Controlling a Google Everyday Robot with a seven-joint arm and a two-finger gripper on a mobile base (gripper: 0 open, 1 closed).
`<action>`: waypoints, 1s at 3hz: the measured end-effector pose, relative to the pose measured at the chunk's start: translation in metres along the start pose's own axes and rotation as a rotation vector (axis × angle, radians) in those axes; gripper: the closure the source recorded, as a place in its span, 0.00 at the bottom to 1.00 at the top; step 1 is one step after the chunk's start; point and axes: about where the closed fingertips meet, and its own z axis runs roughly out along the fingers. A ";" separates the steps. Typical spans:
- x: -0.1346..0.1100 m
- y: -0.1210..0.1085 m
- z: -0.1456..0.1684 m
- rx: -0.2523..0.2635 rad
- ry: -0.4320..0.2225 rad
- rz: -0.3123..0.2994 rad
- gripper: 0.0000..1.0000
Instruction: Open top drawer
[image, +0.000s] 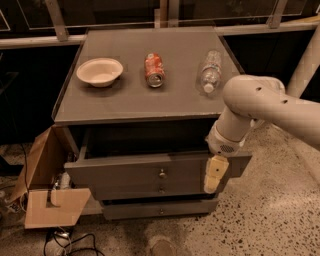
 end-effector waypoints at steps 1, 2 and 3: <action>0.000 -0.007 0.015 -0.025 0.007 0.012 0.00; -0.006 -0.016 0.022 -0.032 0.013 0.001 0.00; -0.008 -0.014 0.032 -0.057 0.007 -0.004 0.00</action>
Offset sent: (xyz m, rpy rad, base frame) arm 0.0316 0.0126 -0.0246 -0.0113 0.0311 0.0218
